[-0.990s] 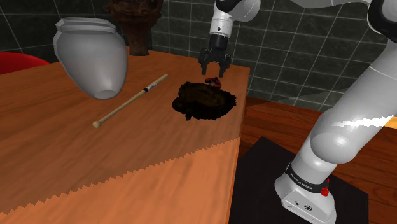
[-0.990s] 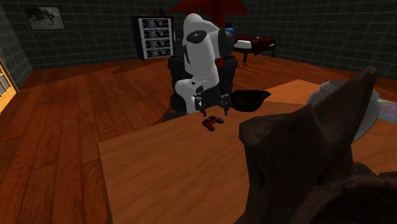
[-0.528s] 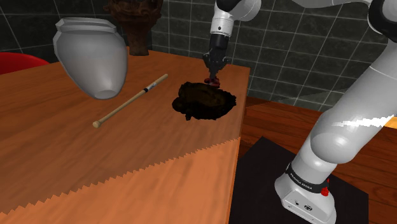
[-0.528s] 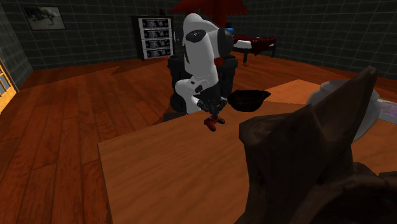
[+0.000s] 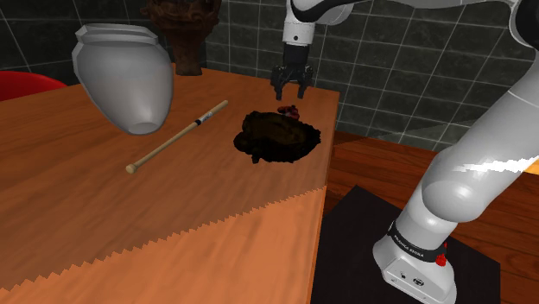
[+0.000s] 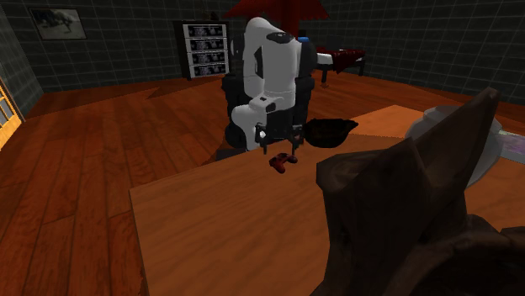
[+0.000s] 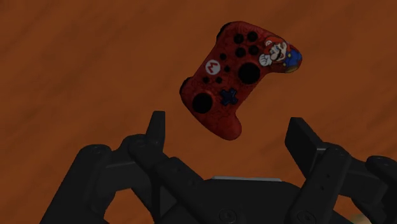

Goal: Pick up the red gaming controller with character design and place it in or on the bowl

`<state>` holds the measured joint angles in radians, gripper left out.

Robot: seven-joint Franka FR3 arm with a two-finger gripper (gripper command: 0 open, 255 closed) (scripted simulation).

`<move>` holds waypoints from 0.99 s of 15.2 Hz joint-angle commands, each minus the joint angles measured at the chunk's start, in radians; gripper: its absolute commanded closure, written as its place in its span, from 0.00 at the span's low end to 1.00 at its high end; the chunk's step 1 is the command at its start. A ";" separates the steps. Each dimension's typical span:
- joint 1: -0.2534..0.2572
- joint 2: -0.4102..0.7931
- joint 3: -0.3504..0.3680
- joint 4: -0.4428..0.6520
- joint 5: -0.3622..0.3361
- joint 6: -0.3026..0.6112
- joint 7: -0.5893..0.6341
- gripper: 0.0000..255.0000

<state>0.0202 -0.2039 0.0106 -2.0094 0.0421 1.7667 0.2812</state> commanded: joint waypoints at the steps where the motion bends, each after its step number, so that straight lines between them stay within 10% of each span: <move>1: 0.002 -0.009 0.010 -0.026 -0.034 0.034 0.009 0.00; 14: 0.002 -0.004 0.011 -0.096 -0.034 0.109 0.009 0.00; 15: 0.002 -0.004 0.011 -0.096 -0.034 0.109 0.009 1.00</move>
<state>0.0218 -0.2080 0.0214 -2.1054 0.0081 1.8754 0.2899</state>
